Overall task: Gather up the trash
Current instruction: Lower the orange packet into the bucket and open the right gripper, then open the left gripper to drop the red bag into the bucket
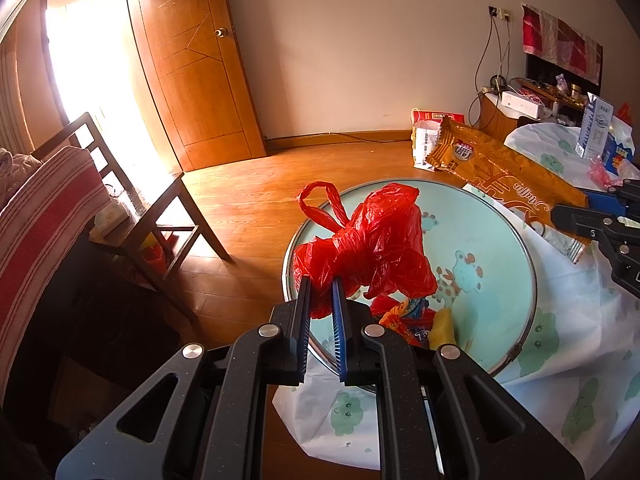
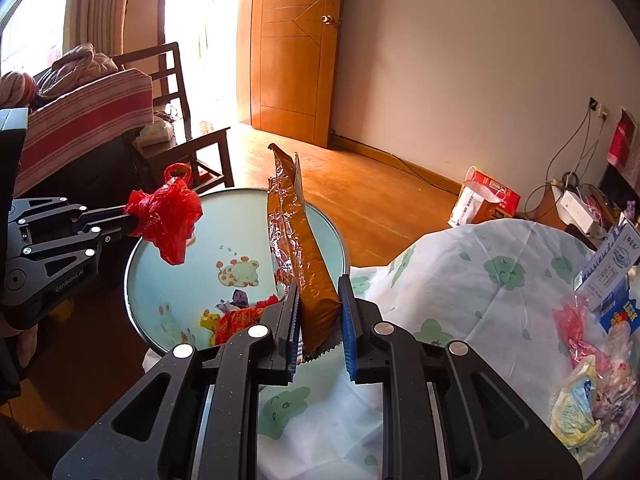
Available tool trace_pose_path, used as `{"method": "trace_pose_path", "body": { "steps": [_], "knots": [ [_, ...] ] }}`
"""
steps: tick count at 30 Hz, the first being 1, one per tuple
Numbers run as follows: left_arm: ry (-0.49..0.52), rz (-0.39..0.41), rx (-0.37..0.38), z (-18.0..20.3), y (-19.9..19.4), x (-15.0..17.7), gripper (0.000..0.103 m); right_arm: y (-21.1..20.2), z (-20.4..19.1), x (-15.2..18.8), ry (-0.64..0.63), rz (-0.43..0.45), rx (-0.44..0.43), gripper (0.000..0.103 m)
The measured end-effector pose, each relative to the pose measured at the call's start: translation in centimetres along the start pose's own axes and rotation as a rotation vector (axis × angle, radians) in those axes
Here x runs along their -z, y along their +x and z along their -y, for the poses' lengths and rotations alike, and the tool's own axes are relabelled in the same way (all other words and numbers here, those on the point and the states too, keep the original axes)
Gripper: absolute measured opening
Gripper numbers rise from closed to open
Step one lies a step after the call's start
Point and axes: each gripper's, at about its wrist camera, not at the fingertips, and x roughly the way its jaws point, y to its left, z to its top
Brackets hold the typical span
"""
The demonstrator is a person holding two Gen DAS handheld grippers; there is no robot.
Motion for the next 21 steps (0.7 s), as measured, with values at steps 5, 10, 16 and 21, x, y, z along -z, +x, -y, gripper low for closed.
{"method": "trace_pose_path", "body": {
  "steps": [5, 10, 16, 21],
  "knots": [
    [-0.008, 0.009, 0.018, 0.4, -0.2, 0.1, 0.028, 0.2, 0.2, 0.1, 0.01, 0.003, -0.007, 0.049],
    [-0.017, 0.022, 0.016, 0.4, -0.4, 0.2, 0.058, 0.0, 0.4, 0.5, 0.02, 0.001, -0.001, 0.053],
    [-0.011, 0.015, 0.019, 1.2, -0.2, 0.6, 0.074, -1.2, 1.3, 1.5, 0.038, 0.005, 0.026, 0.055],
    [0.012, 0.002, 0.043, 2.9, 0.0, 1.1, 0.081, -3.4, 3.5, 3.5, 0.073, 0.014, 0.07, 0.055]
  ]
}}
